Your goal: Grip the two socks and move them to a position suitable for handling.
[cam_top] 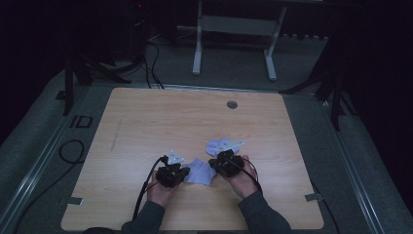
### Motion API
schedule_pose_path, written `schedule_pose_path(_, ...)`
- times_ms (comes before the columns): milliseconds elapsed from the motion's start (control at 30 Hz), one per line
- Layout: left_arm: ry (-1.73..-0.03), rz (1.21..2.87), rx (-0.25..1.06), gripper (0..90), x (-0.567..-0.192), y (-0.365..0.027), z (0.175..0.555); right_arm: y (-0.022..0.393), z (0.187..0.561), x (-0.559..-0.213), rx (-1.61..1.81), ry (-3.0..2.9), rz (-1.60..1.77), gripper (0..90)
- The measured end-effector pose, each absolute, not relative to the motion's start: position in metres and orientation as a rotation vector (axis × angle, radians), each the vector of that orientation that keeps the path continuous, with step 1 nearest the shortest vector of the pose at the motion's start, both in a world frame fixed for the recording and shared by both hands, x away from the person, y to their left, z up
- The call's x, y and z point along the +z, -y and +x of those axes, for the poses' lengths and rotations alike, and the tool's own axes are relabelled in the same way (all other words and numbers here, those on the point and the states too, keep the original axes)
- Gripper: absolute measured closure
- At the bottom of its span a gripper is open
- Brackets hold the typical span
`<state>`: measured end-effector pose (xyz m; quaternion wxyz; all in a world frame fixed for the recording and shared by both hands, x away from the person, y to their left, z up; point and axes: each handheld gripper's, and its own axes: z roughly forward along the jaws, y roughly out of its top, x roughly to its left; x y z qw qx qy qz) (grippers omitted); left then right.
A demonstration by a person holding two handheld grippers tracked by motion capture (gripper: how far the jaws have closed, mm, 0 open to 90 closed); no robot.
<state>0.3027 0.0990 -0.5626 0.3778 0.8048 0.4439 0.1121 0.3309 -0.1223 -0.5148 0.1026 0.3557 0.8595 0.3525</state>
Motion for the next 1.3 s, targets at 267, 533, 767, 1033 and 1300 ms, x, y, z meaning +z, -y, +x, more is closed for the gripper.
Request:
schedule_pose_path(267,-1.137,2.056,0.286,89.2,-0.563,-0.099,0.302,0.139,0.314,-0.52,1.075,-2.494,1.082,86.4)
schedule_pose_path(533,-1.137,2.057,0.284,89.1,-0.563,-0.099,0.302,0.171,0.293,-0.53,1.015,-2.43,1.151,81.1)
schedule_pose_path(767,-1.135,2.057,0.285,89.1,-0.563,-0.099,0.302,0.19,0.288,-0.535,0.994,-2.403,1.223,74.4)
schedule_pose_path(1033,-1.133,2.057,0.288,89.1,-0.563,-0.099,0.302,0.194,0.283,-0.512,1.09,-2.329,1.181,72.2)
schedule_pose_path(1300,-1.137,2.049,0.282,88.8,-0.563,-0.1,0.302,0.171,0.308,-0.51,1.065,-2.365,1.103,71.9)
